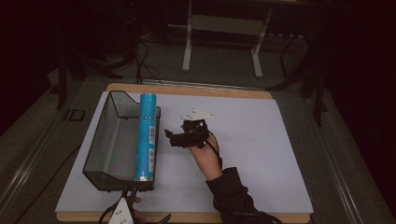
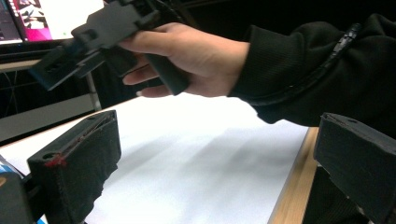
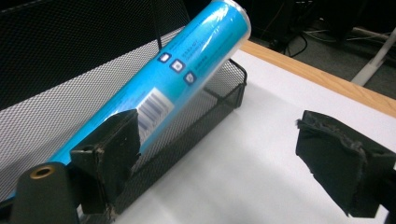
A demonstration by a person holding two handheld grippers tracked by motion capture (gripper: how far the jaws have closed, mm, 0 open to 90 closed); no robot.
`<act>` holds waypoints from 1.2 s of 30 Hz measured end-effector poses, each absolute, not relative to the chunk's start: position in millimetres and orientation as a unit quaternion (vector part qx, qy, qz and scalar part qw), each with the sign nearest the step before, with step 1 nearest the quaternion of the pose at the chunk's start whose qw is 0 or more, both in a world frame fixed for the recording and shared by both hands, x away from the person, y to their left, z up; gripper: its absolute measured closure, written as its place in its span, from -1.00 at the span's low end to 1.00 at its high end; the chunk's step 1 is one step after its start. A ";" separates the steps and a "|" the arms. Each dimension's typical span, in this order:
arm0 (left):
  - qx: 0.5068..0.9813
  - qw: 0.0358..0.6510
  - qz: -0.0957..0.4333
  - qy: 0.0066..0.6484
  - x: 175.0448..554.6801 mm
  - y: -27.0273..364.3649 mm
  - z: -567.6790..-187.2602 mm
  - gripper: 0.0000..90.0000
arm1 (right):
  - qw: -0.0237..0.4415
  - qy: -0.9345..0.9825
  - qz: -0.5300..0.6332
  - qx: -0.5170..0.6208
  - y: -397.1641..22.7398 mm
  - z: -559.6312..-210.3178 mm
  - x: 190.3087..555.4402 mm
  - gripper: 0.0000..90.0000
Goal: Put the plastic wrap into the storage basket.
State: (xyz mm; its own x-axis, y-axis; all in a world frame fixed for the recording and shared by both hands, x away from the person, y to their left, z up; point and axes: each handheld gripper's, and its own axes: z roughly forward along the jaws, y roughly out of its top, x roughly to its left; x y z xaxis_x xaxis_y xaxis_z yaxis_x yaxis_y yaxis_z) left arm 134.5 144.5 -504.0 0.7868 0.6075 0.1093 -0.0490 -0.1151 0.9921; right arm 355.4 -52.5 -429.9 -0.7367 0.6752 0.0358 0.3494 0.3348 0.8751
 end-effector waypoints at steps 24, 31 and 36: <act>0.707 0.629 0.257 0.198 135.4 140.0 -505.1 -0.98 | 0.194 0.799 0.484 0.299 -136.4 -457.2 305.5 -0.70; 0.707 0.628 0.257 0.198 136.0 139.6 -505.4 -0.98 | 0.208 0.794 0.486 0.298 -161.1 -470.3 293.8 -0.69; 0.708 0.627 0.257 0.199 136.4 138.5 -505.9 -0.98 | 0.216 0.790 0.485 0.306 -177.8 -477.0 286.7 -0.69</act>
State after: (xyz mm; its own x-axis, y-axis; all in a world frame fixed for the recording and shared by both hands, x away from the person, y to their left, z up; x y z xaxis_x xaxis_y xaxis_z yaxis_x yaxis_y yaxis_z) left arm 136.4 138.5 -505.9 0.7889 0.6036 0.1152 -0.0410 -0.1354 0.9899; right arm 286.7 -177.8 -477.0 -0.7191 0.6935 -0.0443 0.2738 0.3413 0.8992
